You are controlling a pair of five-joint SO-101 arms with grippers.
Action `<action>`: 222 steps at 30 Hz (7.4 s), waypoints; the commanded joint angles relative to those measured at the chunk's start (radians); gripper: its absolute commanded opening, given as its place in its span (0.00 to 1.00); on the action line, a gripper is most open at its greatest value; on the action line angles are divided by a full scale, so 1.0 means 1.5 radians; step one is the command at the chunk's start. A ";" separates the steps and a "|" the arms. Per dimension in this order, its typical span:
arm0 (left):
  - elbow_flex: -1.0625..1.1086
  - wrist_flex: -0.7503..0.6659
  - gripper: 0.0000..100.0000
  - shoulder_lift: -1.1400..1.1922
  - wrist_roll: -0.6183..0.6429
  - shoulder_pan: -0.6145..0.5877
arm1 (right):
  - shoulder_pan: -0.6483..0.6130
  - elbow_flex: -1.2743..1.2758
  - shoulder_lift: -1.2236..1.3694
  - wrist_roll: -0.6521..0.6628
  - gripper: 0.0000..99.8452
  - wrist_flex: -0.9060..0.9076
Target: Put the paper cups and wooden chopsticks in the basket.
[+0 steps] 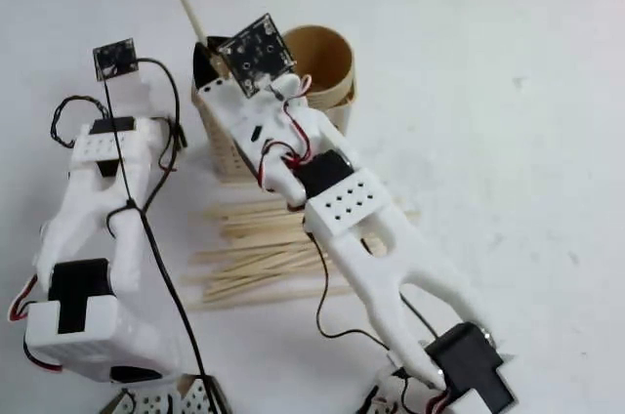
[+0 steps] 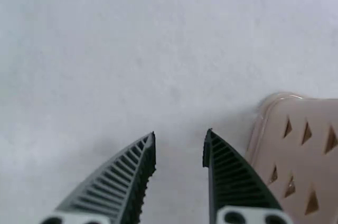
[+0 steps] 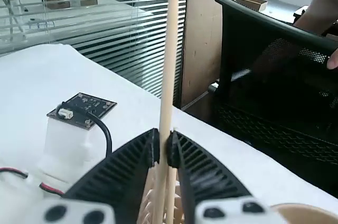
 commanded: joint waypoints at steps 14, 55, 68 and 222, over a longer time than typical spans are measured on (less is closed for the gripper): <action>-0.003 -0.011 0.17 -0.019 0.005 0.006 | 0.028 0.001 -0.125 -0.004 0.14 0.233; -0.003 -0.008 0.17 -0.019 0.005 0.006 | -0.075 0.504 -0.388 0.478 0.19 0.520; -0.003 -0.007 0.17 -0.019 0.005 0.006 | -0.063 0.426 -0.176 0.458 0.19 0.419; -0.009 -0.012 0.17 -0.018 0.005 0.007 | -0.096 0.482 -0.201 0.538 0.14 0.437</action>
